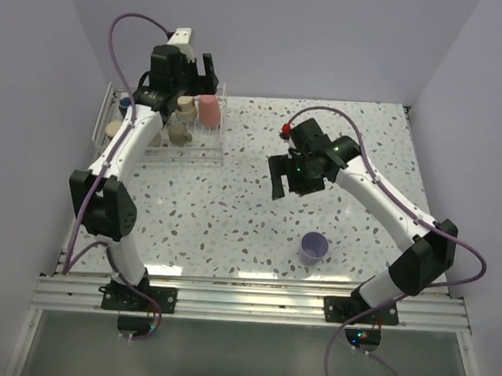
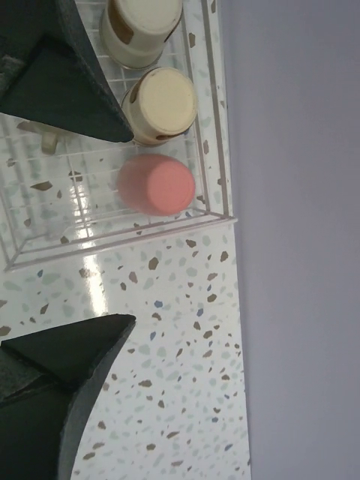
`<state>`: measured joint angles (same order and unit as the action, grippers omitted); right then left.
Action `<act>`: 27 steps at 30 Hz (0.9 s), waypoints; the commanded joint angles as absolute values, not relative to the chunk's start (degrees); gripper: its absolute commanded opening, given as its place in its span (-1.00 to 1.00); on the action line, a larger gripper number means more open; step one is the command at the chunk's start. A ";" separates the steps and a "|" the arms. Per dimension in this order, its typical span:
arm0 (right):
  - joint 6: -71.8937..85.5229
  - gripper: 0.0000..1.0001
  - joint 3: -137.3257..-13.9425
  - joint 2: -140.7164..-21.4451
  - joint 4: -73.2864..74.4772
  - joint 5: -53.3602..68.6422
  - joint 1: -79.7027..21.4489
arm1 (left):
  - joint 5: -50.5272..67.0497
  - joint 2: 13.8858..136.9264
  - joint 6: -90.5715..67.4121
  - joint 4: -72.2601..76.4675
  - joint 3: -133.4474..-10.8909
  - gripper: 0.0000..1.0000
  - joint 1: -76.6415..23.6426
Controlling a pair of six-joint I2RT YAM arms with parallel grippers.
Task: Load the cups into the dish rack
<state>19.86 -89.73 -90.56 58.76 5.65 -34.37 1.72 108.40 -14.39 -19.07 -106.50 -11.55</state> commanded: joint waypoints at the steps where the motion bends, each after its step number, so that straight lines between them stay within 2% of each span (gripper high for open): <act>1: 19.95 0.72 -85.18 -82.55 63.28 -2.72 -36.29 | 2.72 100.65 -18.28 -15.55 -99.77 0.97 -13.18; 6: 23.81 0.58 -79.28 -77.35 65.39 -7.55 -39.81 | 2.64 90.90 -20.48 -13.98 -88.80 0.96 -14.32; 13: 28.65 0.33 -74.54 -72.60 66.88 -8.78 -45.95 | 1.41 84.21 -22.41 -14.85 -82.89 0.94 -15.91; 21: 34.80 0.22 -67.33 -70.31 66.80 -12.74 -53.60 | 0.18 78.40 -23.47 -15.73 -78.05 0.93 -17.49; 27: 35.42 0.15 -61.97 -70.84 63.73 -13.01 -54.40 | 0.18 75.94 -23.82 -17.13 -77.17 0.90 -17.75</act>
<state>33.34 -63.83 -71.90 65.76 -10.81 -54.08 1.13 78.02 -22.98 -17.12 -77.56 -17.43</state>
